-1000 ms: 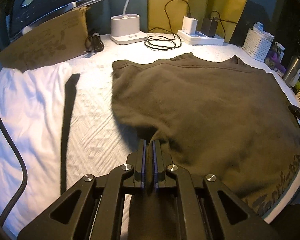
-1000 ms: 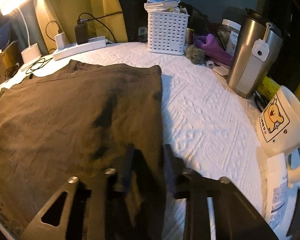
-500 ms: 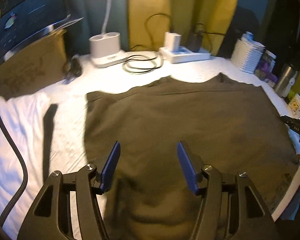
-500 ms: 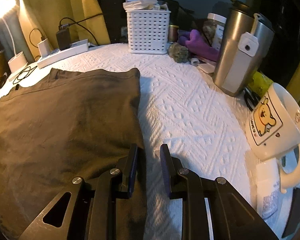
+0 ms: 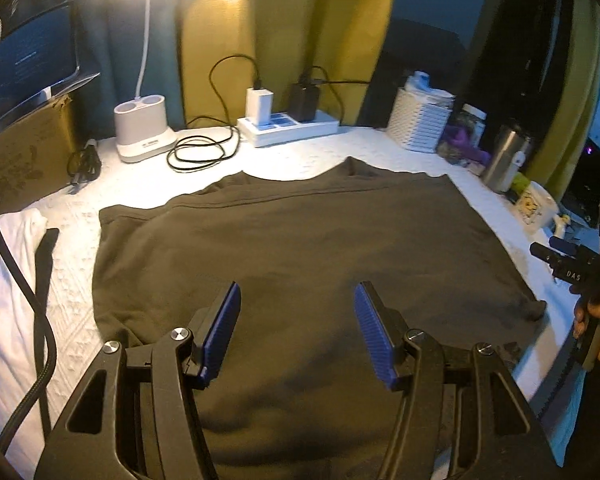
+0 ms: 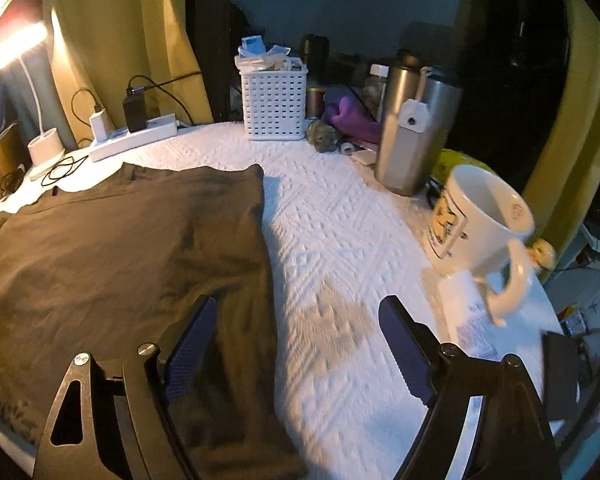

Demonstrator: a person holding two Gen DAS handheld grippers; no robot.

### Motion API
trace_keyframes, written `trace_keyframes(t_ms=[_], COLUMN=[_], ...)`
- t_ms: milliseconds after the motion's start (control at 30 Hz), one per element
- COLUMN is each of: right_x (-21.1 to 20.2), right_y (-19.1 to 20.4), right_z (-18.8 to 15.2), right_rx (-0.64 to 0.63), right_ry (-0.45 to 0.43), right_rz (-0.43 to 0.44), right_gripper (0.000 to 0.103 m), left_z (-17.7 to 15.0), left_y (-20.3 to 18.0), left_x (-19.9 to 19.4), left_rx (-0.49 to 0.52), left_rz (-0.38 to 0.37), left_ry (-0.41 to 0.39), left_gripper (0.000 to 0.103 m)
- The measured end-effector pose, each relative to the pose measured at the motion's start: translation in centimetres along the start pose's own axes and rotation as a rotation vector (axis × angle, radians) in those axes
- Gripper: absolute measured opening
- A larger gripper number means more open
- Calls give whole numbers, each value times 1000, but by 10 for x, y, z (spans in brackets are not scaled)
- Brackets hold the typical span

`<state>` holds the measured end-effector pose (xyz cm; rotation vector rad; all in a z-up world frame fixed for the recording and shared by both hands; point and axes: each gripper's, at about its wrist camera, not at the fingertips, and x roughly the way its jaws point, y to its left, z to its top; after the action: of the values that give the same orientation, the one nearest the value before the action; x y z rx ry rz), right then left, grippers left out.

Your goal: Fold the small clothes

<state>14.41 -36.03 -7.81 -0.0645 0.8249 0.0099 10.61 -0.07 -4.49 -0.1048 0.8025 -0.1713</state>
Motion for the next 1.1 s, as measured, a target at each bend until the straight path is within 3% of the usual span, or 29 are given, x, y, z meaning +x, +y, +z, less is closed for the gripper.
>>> trace_keyframes(t_ms=[300,600,1100], right_x=[-25,-23,3], right_y=[3,15,37], right_z=[-48,-86,-68], right_rx=[73,156,183], right_ry=[32,97,81], right_rz=[33,143,201], right_gripper=[84,84,85], left_z=[-19,-36,-35], left_y=[-10,-8,19], left_x=[-11,-8,6], left_rx=[24,18,-29], left_rz=[-24,1,65], left_ry=[0,29,56], left_gripper=[59,59,59])
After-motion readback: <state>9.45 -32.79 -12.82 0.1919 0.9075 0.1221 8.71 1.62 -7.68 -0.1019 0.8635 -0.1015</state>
